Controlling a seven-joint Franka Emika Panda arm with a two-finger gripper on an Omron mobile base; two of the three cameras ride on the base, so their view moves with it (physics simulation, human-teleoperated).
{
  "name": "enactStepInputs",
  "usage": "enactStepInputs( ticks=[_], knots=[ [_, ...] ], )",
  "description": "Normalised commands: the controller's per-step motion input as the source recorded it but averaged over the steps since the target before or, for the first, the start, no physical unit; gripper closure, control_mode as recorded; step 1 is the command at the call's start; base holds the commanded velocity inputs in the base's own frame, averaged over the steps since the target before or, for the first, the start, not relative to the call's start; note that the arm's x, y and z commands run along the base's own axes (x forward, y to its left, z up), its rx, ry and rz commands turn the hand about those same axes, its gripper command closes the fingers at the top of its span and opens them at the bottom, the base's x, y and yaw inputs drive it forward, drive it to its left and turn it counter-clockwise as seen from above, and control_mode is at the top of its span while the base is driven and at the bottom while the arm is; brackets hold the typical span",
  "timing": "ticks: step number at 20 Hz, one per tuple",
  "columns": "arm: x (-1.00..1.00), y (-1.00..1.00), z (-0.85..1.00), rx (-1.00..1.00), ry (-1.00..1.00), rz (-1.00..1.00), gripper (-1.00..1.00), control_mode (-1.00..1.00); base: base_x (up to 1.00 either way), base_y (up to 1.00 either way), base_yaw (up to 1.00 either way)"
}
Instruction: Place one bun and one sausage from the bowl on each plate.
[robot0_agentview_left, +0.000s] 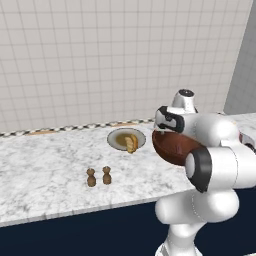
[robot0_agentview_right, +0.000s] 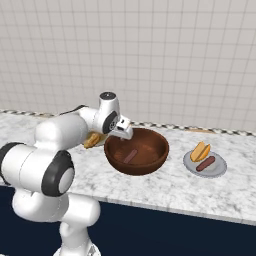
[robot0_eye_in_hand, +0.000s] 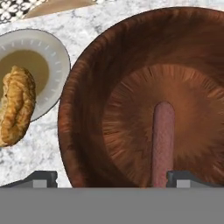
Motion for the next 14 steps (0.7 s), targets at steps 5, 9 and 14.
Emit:
enactStepInputs(
  ticks=[5, 9, 14],
  knots=[
    [0.07, -0.33, -0.09, 0.00, 0.08, -0.03, -1.00, -1.00, 0.00, 0.00, 0.00],
    [0.00, -0.33, -0.34, 0.00, 0.09, -0.02, -1.00, -1.00, 0.00, 0.00, 0.00],
    [-0.01, -0.36, -0.48, 0.00, 0.02, -0.01, -1.00, -1.00, 0.00, 0.00, 0.00]
  ],
)
